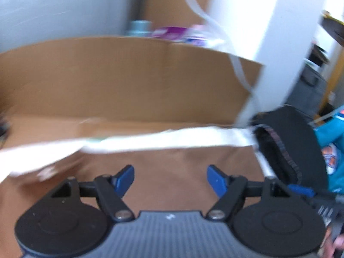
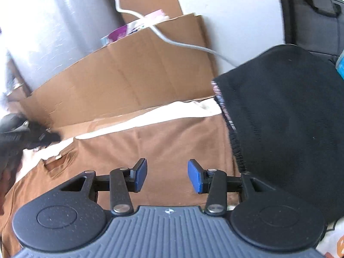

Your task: Fold clothes

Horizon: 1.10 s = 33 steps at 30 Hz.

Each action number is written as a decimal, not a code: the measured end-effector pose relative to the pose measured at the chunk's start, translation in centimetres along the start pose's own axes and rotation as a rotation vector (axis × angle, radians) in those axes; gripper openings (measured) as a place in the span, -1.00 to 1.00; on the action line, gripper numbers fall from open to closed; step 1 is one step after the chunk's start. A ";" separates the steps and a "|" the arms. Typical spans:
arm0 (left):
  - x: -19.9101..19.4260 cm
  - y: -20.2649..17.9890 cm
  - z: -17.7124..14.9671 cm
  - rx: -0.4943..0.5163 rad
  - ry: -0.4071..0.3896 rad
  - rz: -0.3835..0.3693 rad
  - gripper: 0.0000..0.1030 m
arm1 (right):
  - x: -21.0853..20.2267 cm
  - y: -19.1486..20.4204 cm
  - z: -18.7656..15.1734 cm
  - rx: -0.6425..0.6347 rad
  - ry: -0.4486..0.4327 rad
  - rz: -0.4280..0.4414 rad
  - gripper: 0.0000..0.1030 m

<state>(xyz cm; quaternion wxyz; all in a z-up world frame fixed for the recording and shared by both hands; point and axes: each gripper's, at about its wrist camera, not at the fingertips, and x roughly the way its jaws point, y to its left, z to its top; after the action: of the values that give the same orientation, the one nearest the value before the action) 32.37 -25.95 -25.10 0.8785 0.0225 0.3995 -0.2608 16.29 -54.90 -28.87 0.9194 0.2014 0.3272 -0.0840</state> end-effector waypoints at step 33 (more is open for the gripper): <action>-15.2 21.6 -18.7 -0.143 0.159 0.516 -0.83 | 0.4 4.2 -4.0 -0.136 0.048 0.004 0.01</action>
<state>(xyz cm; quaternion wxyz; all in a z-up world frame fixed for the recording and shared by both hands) 21.44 4.03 -30.62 0.8811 0.0817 0.4658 0.0032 15.51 -49.46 -30.57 0.9230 0.1412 0.3537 -0.0548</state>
